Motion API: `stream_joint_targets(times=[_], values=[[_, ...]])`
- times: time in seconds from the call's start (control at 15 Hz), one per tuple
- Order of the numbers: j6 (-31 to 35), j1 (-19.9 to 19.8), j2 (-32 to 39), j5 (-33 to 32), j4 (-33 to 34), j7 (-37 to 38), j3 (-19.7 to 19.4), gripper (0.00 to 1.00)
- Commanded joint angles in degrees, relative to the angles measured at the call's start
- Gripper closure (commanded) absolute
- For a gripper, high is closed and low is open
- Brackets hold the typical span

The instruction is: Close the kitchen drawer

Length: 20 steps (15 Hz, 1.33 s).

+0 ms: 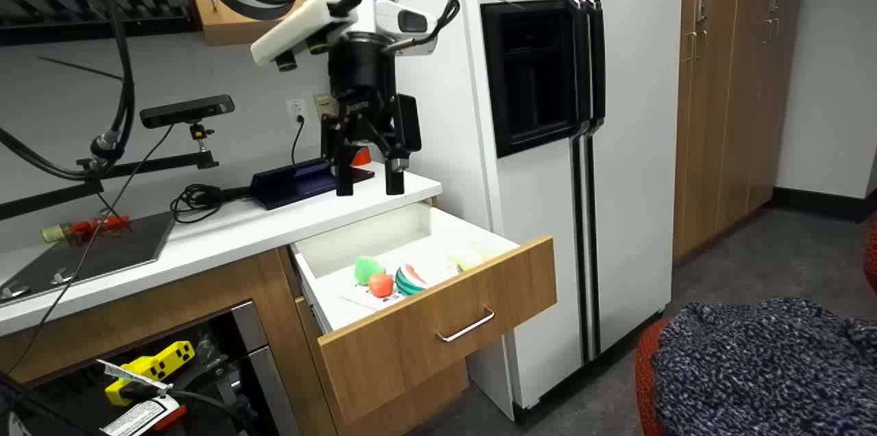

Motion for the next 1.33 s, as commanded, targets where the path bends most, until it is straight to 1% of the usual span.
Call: stream_joint_targets(times=[0.0, 0.93, 1.13, 1.27], values=[[-0.08, 0.18, 0.02, -0.01, 0.06, 0.03, -0.15, 0.0], [-0.09, 0.18, 0.02, -0.01, 0.06, 0.03, -0.15, 0.0], [1.59, 0.09, 1.76, 0.2, 1.14, -0.22, -0.39, 0.0], [4.22, -0.15, 3.38, 0.4, 2.18, 0.5, -0.66, 0.0]])
